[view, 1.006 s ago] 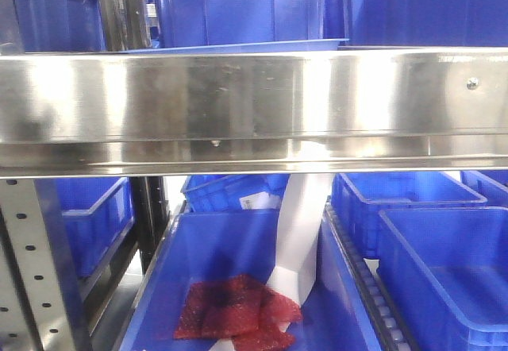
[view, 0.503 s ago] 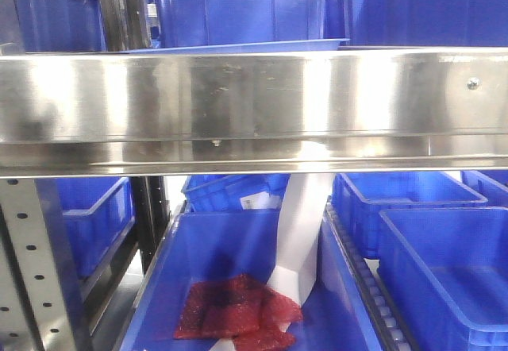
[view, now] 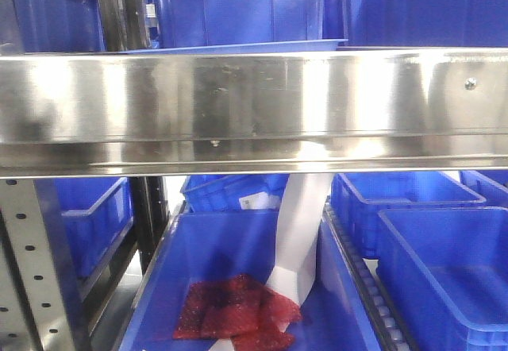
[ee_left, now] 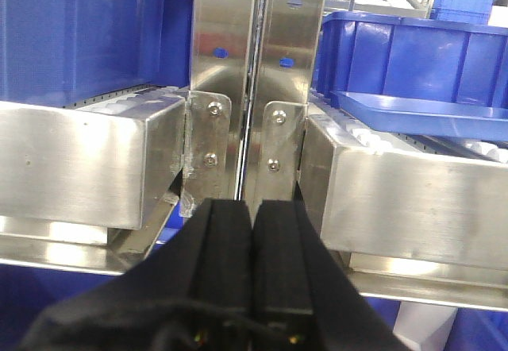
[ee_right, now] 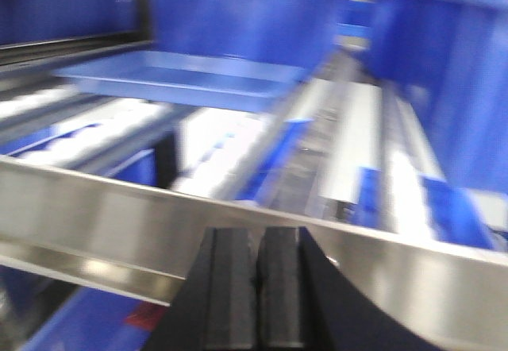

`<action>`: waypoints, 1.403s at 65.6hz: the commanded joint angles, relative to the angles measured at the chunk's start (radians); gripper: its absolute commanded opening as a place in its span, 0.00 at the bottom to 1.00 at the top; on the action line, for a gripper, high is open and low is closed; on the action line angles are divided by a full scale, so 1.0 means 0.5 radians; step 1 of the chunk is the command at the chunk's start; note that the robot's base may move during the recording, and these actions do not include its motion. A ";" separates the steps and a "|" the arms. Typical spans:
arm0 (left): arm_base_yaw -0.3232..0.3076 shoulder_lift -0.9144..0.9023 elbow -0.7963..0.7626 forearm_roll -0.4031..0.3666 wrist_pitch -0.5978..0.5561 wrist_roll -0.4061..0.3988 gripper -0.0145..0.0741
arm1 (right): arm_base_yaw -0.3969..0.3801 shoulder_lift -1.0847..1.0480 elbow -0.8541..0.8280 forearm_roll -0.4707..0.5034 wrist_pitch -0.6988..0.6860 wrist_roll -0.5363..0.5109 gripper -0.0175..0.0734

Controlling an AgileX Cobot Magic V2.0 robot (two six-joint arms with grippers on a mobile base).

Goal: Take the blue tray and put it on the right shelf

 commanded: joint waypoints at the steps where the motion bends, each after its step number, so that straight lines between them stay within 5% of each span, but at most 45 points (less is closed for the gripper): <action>1: -0.015 -0.029 0.058 -0.015 -0.185 0.009 0.11 | -0.174 -0.062 0.035 0.190 -0.247 -0.184 0.25; 11: -0.015 -0.029 0.058 -0.015 -0.185 0.009 0.11 | -0.393 -0.329 0.246 0.190 -0.290 -0.184 0.25; 25: -0.015 -0.029 0.058 -0.015 -0.185 0.009 0.11 | -0.488 -0.762 0.542 0.190 -0.281 -0.184 0.25; 92: -0.015 -0.026 0.058 -0.015 -0.180 0.009 0.11 | -0.490 -0.834 0.607 0.188 -0.245 -0.182 0.25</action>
